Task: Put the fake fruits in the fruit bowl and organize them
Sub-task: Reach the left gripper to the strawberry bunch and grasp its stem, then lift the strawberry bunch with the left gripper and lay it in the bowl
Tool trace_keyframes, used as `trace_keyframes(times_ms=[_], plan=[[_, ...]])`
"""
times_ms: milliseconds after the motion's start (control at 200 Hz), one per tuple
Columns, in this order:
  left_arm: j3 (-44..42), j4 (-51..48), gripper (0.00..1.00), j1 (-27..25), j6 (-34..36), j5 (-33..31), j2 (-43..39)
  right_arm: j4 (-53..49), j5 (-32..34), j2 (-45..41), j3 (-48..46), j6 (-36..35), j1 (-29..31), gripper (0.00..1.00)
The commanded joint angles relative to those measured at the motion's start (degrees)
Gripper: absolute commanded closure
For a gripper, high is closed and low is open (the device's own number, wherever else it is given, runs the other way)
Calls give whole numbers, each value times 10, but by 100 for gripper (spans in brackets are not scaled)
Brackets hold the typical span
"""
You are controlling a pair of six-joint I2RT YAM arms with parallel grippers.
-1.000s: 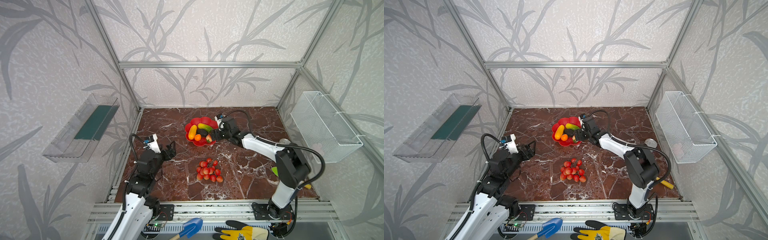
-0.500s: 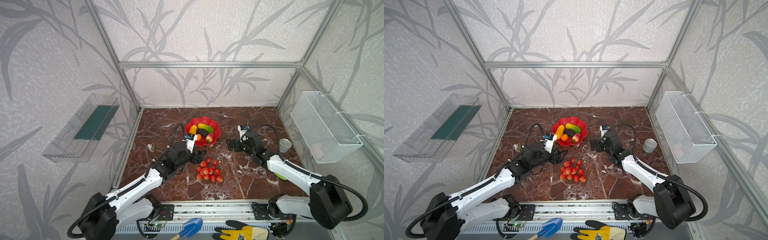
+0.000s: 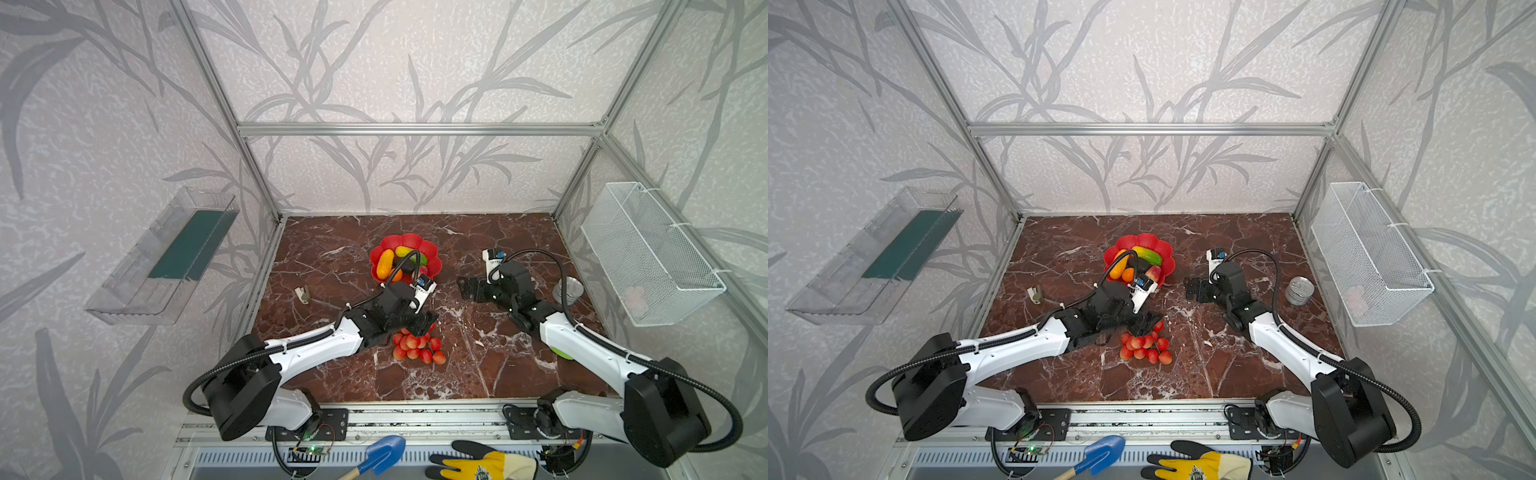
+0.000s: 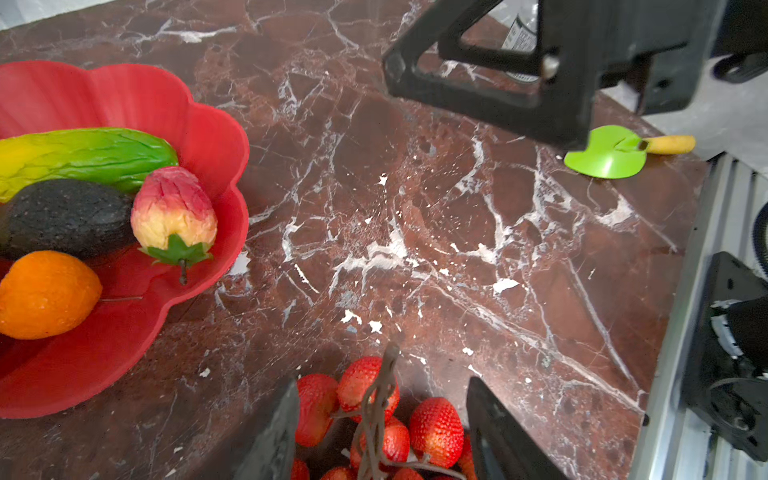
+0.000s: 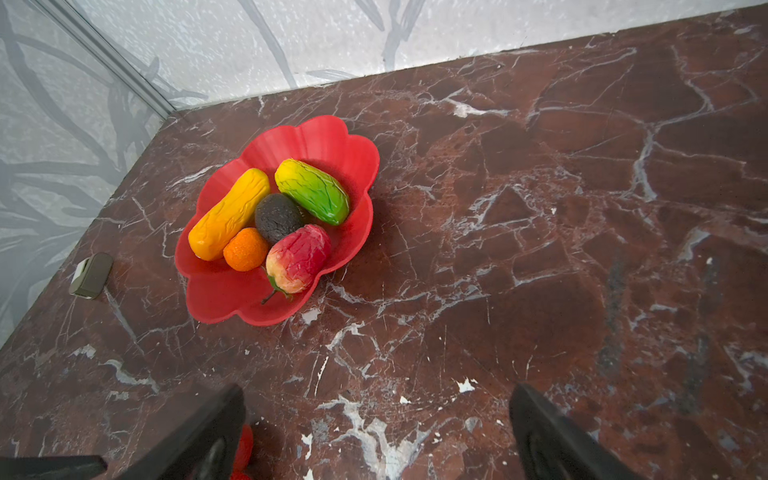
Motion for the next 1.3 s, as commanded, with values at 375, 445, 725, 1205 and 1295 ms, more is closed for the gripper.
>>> trace_keyframes(times_ms=[375,445,725,1205,1295], plan=[[60,-7,53,-9,22,-13,93,12,0,-29,-26,6,-17,1],[65,-9,60,-10,20,-12,98,14,-2,-26,-26,8,-18,1],[74,-19,84,-9,24,-21,94,19,-4,-18,-23,8,-22,1],[97,-107,100,-6,43,-38,-29,25,-15,-16,-23,14,-27,1],[122,-141,100,4,61,-58,-62,27,-16,-17,-22,17,-28,1]])
